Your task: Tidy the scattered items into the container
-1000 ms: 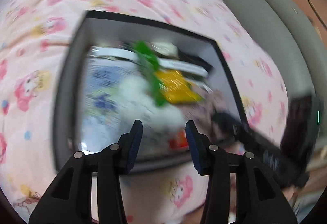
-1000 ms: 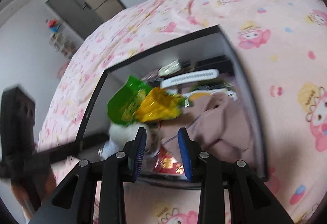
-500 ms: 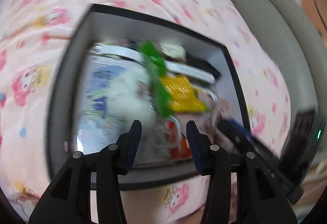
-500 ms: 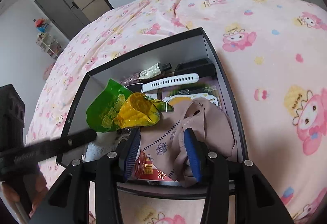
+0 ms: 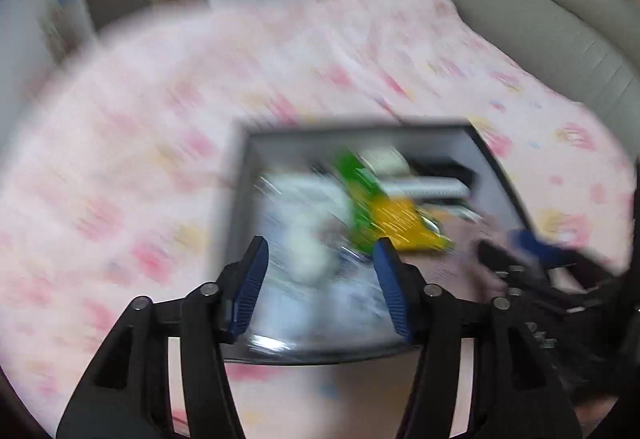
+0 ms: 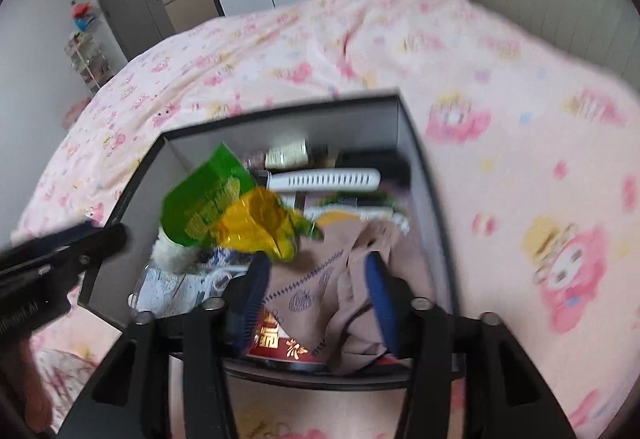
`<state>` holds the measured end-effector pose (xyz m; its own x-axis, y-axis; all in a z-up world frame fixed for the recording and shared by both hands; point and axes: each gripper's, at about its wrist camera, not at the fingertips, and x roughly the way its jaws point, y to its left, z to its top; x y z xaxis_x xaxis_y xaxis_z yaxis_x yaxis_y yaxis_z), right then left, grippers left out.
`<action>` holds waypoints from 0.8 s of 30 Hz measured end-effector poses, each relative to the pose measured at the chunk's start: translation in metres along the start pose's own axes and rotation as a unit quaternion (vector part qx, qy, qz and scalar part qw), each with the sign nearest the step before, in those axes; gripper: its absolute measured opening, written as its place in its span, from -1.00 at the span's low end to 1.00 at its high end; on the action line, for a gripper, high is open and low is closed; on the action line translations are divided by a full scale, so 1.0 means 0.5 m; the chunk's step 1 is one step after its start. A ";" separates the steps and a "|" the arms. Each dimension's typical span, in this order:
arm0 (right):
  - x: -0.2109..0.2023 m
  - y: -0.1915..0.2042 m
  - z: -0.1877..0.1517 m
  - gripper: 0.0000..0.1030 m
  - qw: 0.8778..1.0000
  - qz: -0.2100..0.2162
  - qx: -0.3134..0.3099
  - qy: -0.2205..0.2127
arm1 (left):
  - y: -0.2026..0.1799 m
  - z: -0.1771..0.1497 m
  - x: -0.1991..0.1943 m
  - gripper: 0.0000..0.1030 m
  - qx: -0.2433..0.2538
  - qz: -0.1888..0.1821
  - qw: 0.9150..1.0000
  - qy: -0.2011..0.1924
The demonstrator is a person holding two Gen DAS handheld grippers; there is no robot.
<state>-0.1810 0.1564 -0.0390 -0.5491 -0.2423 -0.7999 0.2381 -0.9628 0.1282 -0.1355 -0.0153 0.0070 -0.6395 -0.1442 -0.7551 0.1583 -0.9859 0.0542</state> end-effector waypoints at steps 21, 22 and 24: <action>-0.427 0.014 -0.085 0.60 0.987 -0.038 0.031 -0.156 | -0.029 -0.076 -0.376 0.98 -0.025 -0.035 0.987 -0.156; -0.443 0.020 -0.097 0.60 0.986 -0.038 0.030 -0.159 | -0.028 -0.088 -0.395 0.98 -0.026 -0.034 0.987 -0.158; -0.469 0.028 -0.118 0.60 0.985 -0.044 0.027 -0.165 | -0.020 -0.109 -0.429 0.98 -0.027 -0.032 0.986 -0.163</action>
<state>-0.0019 0.2067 0.1158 -0.7986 -0.1747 -0.5759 0.1397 -0.9846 0.1050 0.0411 0.0304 0.1330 -0.8564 -0.1095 -0.5045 0.1435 -0.9892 -0.0289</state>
